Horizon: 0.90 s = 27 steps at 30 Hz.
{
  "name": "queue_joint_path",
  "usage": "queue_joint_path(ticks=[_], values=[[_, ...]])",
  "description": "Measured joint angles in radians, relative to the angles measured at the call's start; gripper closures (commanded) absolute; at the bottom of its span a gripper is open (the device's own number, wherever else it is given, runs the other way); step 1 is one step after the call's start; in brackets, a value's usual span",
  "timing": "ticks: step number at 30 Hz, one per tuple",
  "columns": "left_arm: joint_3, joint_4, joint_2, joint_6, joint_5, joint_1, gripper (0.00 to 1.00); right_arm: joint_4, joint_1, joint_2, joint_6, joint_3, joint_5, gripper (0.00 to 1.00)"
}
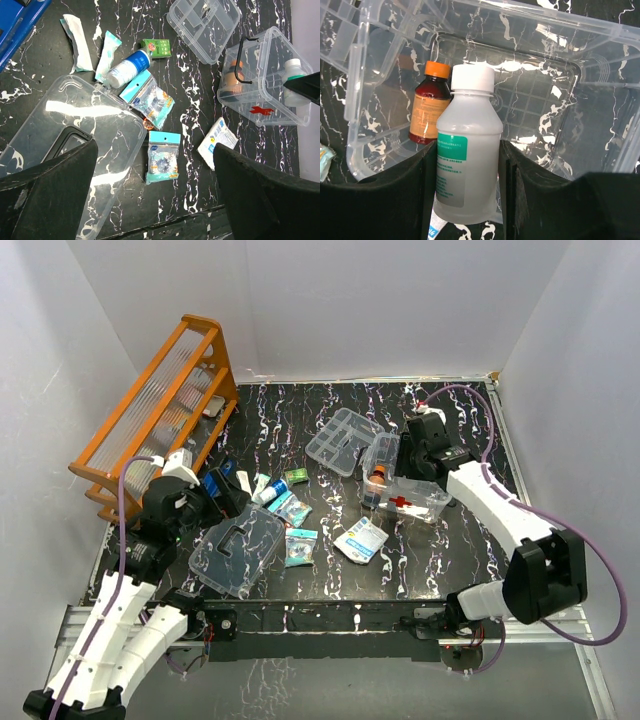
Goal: Organize the medicine kit
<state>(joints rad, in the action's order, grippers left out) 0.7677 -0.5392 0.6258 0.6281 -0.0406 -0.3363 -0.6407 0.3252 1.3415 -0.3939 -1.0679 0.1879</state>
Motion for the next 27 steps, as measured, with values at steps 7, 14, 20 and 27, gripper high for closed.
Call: queue_joint_path(ticks=[7, 14, 20, 27], values=[[0.0, 0.016, 0.037, -0.003, 0.0, 0.0, 0.01, 0.058, 0.0, 0.05, -0.021, 0.005, 0.026, 0.76], [0.0, 0.016, 0.043, 0.001, 0.0, 0.0, 0.01, 0.176, 0.0, 0.082, -0.077, 0.077, 0.019, 0.75], [0.0, 0.024, 0.047, 0.004, -0.002, 0.0, 0.01, 0.206, 0.0, 0.146, -0.104, 0.111, -0.005, 0.7], [0.001, 0.044, 0.072, 0.0, -0.033, 0.0, 0.02, 0.223, -0.006, 0.206, -0.11, 0.113, -0.076, 0.68]])
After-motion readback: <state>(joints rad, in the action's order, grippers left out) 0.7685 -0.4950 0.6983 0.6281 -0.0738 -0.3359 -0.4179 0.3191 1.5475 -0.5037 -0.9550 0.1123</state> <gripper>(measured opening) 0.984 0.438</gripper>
